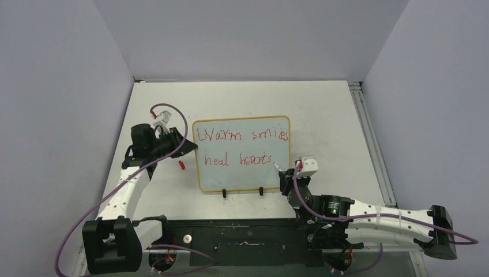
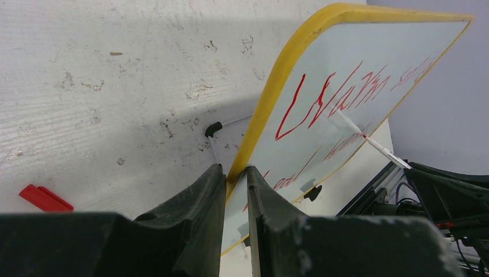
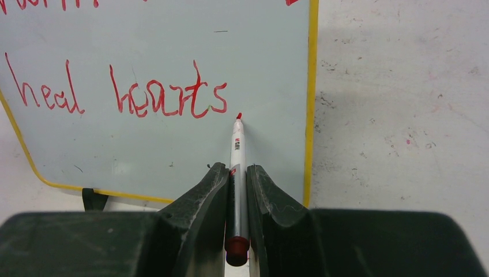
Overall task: Write a sentence on the whiteboard
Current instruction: Write a sentence on the whiteboard, then close the whiteboard marker at the center of the board.
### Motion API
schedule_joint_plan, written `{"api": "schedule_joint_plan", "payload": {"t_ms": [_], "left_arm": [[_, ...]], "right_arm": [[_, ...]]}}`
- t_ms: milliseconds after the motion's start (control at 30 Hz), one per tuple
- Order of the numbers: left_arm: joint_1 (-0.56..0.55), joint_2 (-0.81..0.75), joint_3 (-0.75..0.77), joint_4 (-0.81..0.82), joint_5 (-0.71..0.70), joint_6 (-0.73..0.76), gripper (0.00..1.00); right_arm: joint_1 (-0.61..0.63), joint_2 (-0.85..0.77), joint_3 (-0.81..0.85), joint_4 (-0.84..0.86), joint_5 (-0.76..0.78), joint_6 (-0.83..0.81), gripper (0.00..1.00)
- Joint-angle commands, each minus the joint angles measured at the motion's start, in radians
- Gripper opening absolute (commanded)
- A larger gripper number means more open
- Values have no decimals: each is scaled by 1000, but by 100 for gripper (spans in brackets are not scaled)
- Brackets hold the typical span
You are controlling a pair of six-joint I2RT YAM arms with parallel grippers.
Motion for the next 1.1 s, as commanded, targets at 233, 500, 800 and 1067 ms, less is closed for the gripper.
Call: {"api": "schedule_joint_plan", "payload": {"t_ms": [233, 500, 800, 1067], "left_arm": [[-5, -12, 48, 2, -4, 17, 19], [-7, -23, 43, 0, -3, 16, 26], [-9, -40, 43, -16, -23, 27, 44], [-9, -92, 42, -20, -47, 41, 57]], "right_arm": [[1, -146, 19, 141, -118, -196, 5], [-3, -125, 55, 350, -126, -372, 5], [-5, 77, 101, 533, -211, -434, 5], [-8, 143, 104, 647, -263, -437, 5]]}}
